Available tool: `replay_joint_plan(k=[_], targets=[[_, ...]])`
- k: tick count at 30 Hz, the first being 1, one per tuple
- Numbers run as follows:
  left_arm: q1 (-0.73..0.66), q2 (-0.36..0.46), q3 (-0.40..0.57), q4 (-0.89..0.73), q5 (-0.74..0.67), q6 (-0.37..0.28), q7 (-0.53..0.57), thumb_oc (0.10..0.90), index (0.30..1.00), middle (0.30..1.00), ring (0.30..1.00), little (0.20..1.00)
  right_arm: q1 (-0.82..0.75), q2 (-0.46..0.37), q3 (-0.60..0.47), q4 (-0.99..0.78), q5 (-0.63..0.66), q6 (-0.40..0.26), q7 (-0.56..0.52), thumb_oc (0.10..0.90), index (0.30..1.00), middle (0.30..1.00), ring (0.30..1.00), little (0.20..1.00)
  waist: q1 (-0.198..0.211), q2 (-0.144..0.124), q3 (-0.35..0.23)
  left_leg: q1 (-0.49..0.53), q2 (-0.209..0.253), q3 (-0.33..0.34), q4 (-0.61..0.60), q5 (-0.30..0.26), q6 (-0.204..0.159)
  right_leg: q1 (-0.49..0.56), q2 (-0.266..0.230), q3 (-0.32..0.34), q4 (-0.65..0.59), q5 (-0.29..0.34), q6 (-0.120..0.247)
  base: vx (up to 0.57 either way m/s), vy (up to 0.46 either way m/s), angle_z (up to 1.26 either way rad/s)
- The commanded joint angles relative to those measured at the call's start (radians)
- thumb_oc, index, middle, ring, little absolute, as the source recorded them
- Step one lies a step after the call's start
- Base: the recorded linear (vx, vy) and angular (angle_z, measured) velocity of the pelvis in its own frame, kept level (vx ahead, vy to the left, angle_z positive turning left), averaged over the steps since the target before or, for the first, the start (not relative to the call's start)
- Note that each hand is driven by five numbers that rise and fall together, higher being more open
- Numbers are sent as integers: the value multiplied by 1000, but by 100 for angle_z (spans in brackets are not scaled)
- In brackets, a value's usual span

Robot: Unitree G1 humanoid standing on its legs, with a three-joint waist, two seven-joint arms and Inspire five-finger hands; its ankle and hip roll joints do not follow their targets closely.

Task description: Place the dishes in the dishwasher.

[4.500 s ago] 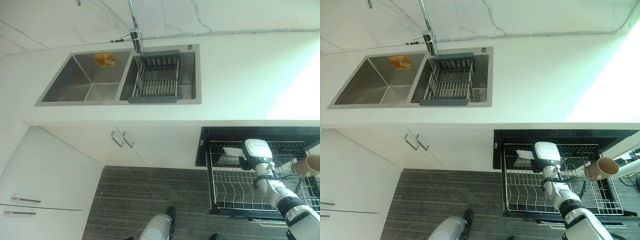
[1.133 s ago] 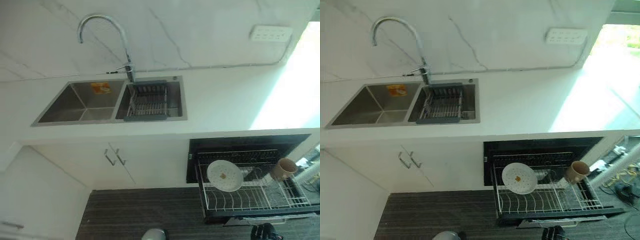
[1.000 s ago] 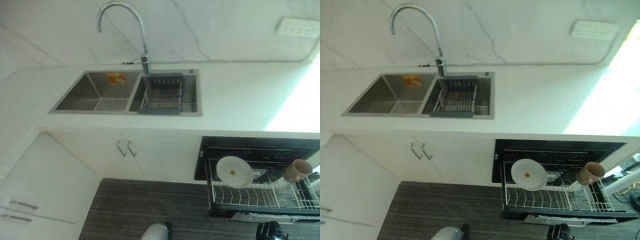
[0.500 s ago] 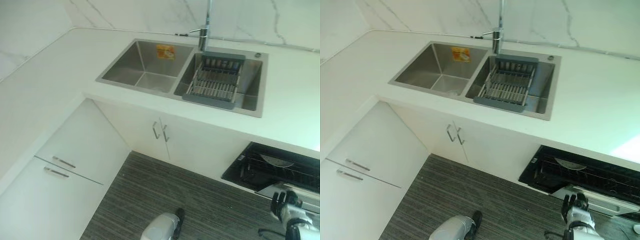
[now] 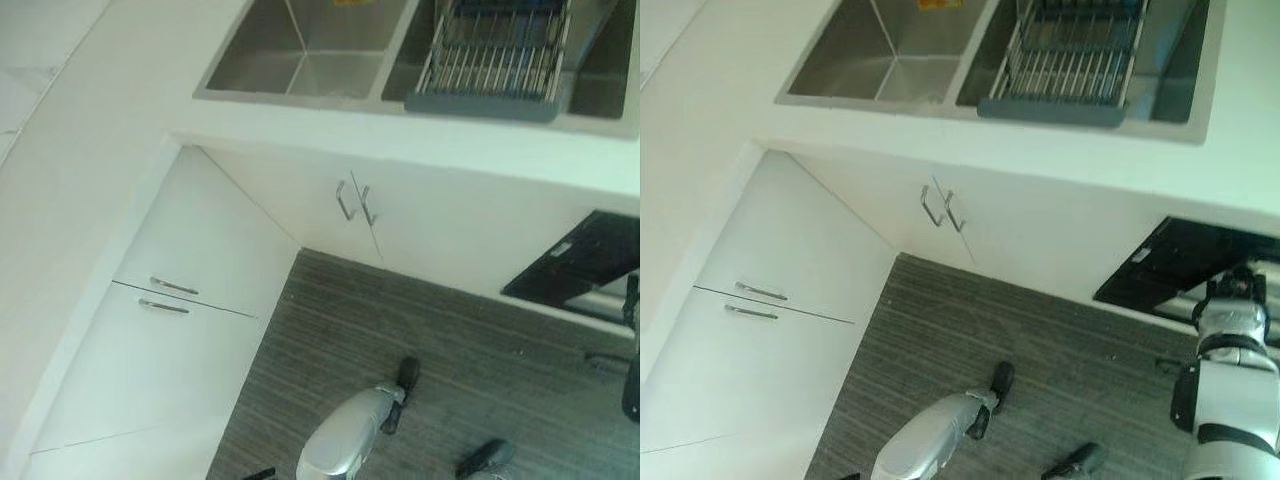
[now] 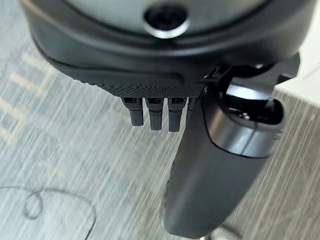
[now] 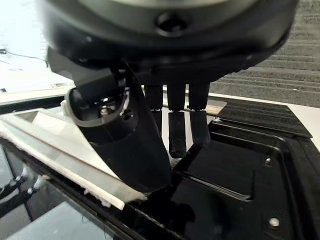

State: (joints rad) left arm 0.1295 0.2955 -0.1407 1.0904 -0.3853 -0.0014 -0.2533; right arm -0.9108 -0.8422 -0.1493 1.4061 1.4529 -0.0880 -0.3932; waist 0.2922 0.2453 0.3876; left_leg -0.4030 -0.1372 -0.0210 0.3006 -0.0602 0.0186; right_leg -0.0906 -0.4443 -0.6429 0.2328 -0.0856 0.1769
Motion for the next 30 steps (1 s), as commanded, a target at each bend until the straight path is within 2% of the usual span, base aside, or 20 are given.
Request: replay_joint_plan(k=[1, 5, 9, 10, 11, 13, 14, 15, 16, 20, 21, 25, 27, 28, 30], targets=[[11, 81, -21, -4, -24, -5, -24, 800, 900, 900, 900, 900, -211, 1, 93, -296, -131, 37, 169, 400, 300, 300, 300, 300, 94, -36, -93, 71, 94, -20, -1, -71, -69, 25, 22, 100, 67, -30, 11, 15, 28, -34], [14, 75, -20, -33, -33, -15, -45, 800, 900, 900, 900, 900, -134, 31, 72, -317, -312, 32, 210, 400, 300, 300, 300, 300, 82, -56, -93, 92, 111, -4, -1, -82, -66, 31, 23, 101, 67, -19, 10, 17, -5, 7], [16, 73, -16, -67, -61, -32, -49, 800, 900, 900, 900, 900, 5, 109, 62, -408, -407, -19, 309, 400, 300, 300, 300, 300, 52, -100, -87, 118, 146, 21, -1, -98, -66, 31, 40, 119, 67, -11, 11, -19, -104, -4], [15, 68, -4, -81, -72, -34, -46, 800, 900, 900, 900, 900, 78, 155, 64, -480, -446, -40, 335, 400, 300, 300, 300, 300, 34, -117, -88, 129, 162, 34, -1, -103, -67, 30, 51, 130, 67, -9, 11, -32, -107, -14], [19, 69, -1, -84, -75, -41, -48, 800, 900, 900, 900, 900, 106, 171, 59, -503, -456, -48, 351, 427, 340, 340, 340, 340, 30, -124, -90, 134, 168, 39, -1, -105, -67, 29, 55, 136, 67, -9, 11, -32, -116, -18], [28, 62, 13, -93, -98, -63, -48, 800, 900, 900, 900, 900, 215, 229, 56, -606, -489, -71, 389, 576, 564, 564, 564, 564, 3, -145, -94, 153, 187, 54, -1, -116, -66, 27, 72, 157, 67, -9, 10, -27, -116, -38], [34, 54, 29, -96, -114, -83, -46, 800, 900, 900, 900, 900, 320, 292, 64, -705, -504, -109, 412, 762, 844, 844, 844, 844, -22, -165, -97, 169, 202, 69, -1, -125, -64, 24, 85, 177, 67, -9, 9, -36, -145, -47], [38, 47, 40, -95, -124, -102, -50, 800, 900, 900, 900, 900, 392, 339, 67, -767, -525, -130, 424, 800, 900, 900, 900, 900, -42, -179, -103, 177, 213, 80, -1, -130, -63, 21, 94, 191, 67, -9, 7, -124, -135, -43], [40, 42, 50, -96, -133, -113, -54, 800, 900, 900, 900, 900, 446, 378, 75, -809, -546, -156, 433, 800, 900, 900, 900, 900, -57, -187, -105, 173, 222, 94, -1, -114, -55, 11, 98, 187, 67, 7, -6, -113, -116, -41], [52, 26, 78, -100, -117, -154, -55, 800, 900, 900, 900, 900, 642, 470, 94, -907, -644, -225, 503, 800, 900, 900, 900, 900, -107, -219, -136, 210, 256, 131, -1, -133, -57, 15, 124, 222, 67, -11, -8, -53, -118, -37], [59, 23, 93, -103, -131, -158, -67, 800, 900, 900, 900, 900, 695, 487, 104, -902, -699, -228, 535, 800, 900, 900, 900, 900, -127, -228, -151, 229, 270, 146, -1, -138, -59, 20, 135, 234, 67, -22, -8, -31, -117, -28], [62, 22, 123, -105, -122, -176, -84, 800, 900, 900, 900, 900, 771, 517, 124, -862, -726, -211, 596, 800, 900, 900, 900, 900, -162, -245, -175, 266, 293, 172, -1, -148, -67, 32, 157, 259, 67, -50, -11, -55, -101, -41], [45, 20, 147, -94, -142, -154, -65, 800, 900, 900, 900, 900, 831, 542, 160, -800, -754, -170, 608, 800, 900, 900, 900, 900, -195, -255, -202, 289, 310, 188, -1, -152, -80, 40, 182, 280, 67, -75, -28, -79, -153, -31], [42, 20, 151, -91, -147, -153, -64, 800, 900, 900, 900, 900, 836, 546, 164, -787, -764, -163, 606, 800, 900, 900, 900, 900, -197, -256, -205, 292, 311, 188, -1, -152, -82, 41, 185, 282, 67, -77, -31, -50, -152, -31], [28, 11, 167, -70, -157, -138, -60, 800, 900, 900, 900, 900, 856, 558, 181, -702, -828, -183, 615, 800, 900, 900, 900, 900, -207, -258, -219, 305, 318, 189, -1, -152, -87, 48, 199, 290, 67, -90, -44, -5, -110, -25]])
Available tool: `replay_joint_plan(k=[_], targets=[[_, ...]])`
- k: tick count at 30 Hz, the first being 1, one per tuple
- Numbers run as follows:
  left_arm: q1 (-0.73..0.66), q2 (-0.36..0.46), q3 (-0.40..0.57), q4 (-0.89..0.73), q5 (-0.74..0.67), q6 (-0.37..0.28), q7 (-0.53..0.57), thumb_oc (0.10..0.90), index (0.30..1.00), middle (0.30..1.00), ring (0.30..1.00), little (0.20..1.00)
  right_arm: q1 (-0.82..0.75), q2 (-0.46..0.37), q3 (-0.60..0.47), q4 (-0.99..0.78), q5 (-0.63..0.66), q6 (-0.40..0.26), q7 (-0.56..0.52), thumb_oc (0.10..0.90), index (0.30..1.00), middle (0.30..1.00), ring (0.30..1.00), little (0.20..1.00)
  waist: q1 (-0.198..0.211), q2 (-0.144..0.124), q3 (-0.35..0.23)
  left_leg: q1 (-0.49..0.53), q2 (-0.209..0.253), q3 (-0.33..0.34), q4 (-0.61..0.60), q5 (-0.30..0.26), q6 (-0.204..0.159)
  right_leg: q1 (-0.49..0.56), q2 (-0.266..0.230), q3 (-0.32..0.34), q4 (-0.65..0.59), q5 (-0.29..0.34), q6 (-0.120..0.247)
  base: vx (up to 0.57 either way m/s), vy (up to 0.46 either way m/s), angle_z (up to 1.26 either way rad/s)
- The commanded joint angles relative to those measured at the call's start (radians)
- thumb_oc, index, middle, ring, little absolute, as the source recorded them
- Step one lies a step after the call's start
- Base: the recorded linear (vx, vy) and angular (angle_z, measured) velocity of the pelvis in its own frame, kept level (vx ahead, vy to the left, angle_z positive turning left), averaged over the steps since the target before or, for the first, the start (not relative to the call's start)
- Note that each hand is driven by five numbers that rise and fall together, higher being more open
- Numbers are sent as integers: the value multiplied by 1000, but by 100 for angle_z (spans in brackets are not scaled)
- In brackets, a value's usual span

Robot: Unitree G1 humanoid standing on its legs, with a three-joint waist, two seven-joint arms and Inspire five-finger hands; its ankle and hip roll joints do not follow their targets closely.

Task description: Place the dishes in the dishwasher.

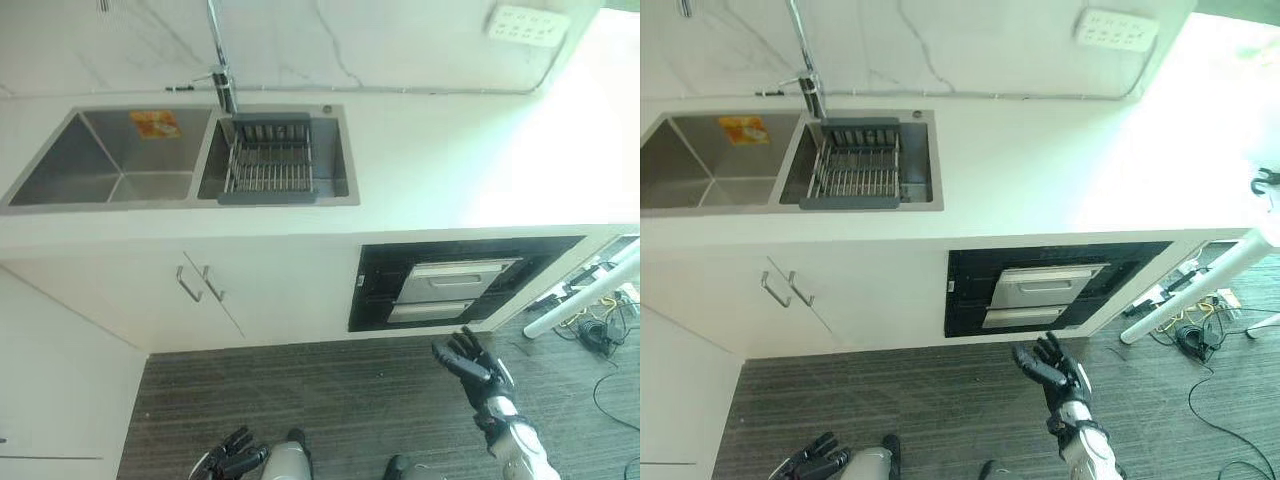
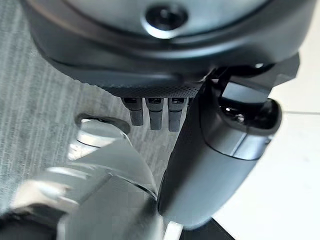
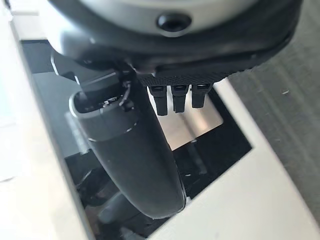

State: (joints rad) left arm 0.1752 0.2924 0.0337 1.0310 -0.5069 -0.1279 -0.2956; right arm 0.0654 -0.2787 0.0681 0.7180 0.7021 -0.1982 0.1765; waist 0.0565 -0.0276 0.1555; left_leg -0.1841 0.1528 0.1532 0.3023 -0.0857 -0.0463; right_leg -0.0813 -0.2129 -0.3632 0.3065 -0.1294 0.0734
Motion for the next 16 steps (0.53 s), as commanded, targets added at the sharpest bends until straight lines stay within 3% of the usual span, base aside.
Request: replay_joint_plan(k=[1, 7, 10, 11, 16], targets=[[-21, 10, -2, -6, -41, -7, -15, 800, 900, 900, 900, 900, -113, -4, -31, 17, -92, -66, 50, 800, 900, 900, 900, 900, 28, 15, 9, 90, 30, 14, -2, -126, -25, 42, -28, 11, -6, -51, 55, 8, -131, -11], [-59, -8, 5, 48, -5, -12, 2, 800, 900, 900, 900, 900, -109, -3, -5, 252, -218, -53, 45, 800, 900, 900, 900, 900, 34, 40, 10, 91, 41, -9, -2, -102, -55, 45, -4, 3, -6, -77, 22, -24, -118, 6], [-93, -5, 0, 73, 26, 9, -15, 800, 900, 900, 900, 900, -95, -18, -10, 302, -263, -47, 13, 800, 900, 900, 900, 900, 16, 43, 4, 103, 39, 73, -2, -101, -52, 42, -21, -30, -6, -80, 26, -78, 73, 34], [-113, -7, -6, 84, 50, 28, -27, 800, 900, 900, 900, 900, -85, -28, -27, 338, -231, -37, 8, 800, 900, 900, 900, 900, 9, 44, -2, 120, 30, 84, -2, -132, -56, 62, -30, -45, -6, -88, 43, -15, 191, 91], [-128, -9, -19, 157, 64, 19, -44, 800, 900, 900, 900, 900, -62, -25, -78, 450, -249, -59, 36, 800, 900, 900, 900, 900, -7, 43, -29, 116, 19, 76, -2, -152, -47, 66, -31, -46, -6, -82, 54, 30, 155, 47]])
